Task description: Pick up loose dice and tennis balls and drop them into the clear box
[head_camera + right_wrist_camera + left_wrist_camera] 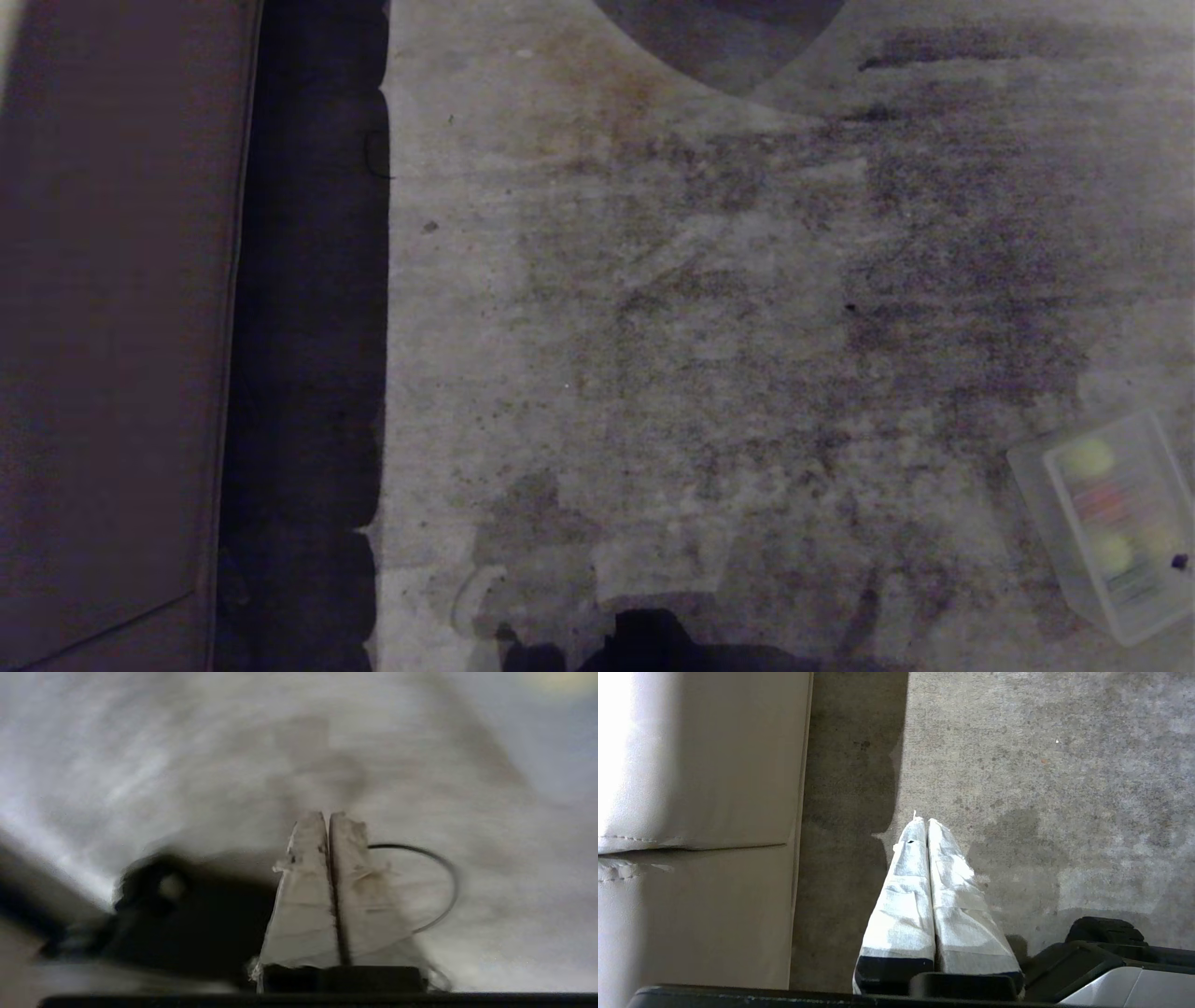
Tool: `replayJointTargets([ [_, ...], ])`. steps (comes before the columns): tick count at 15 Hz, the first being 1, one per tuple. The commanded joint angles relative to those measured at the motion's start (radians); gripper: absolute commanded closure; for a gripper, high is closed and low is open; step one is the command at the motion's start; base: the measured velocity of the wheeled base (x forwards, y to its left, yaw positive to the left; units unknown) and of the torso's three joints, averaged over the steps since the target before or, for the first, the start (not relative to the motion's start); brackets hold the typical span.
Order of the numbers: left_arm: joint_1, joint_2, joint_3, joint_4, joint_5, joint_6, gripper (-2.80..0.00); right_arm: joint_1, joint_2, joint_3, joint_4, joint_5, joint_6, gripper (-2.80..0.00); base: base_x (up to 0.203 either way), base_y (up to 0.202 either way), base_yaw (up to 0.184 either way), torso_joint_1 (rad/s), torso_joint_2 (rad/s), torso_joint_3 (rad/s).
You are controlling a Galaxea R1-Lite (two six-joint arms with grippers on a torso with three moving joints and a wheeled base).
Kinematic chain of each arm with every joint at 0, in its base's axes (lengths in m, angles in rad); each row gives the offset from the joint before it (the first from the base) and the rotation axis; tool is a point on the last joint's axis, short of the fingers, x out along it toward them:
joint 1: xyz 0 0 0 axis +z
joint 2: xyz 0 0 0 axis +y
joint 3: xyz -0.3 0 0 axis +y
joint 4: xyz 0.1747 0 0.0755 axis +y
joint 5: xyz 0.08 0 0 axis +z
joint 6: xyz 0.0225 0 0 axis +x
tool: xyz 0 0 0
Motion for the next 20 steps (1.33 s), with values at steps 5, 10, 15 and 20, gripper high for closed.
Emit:
replayJointTargets([
  [5,0.0,0.001,0.002,0.0,0.001,0.0,0.0,0.446,-0.475,0.091,0.103,-0.164,0.106,0.0,0.0,0.0,0.0,0.0,0.0,0.0],
  [10,0.0,0.0,0.002,0.0,0.001,0.0,0.0,0.695,-0.845,0.299,0.101,-0.395,0.313,0.0,0.0,0.0,0.0,0.0,0.0,0.0],
  [15,0.0,0.0,0.002,0.0,0.001,0.0,0.0,0.888,-1.246,0.405,0.165,-0.645,0.462,0.0,0.0,0.0,0.0,0.0,0.0,0.0],
  [20,0.0,0.001,0.002,0.0,0.001,-0.001,0.0,0.96,-1.547,0.492,0.268,-0.845,0.49,0.0,0.0,0.0,0.0,0.0,0.0,0.0],
])
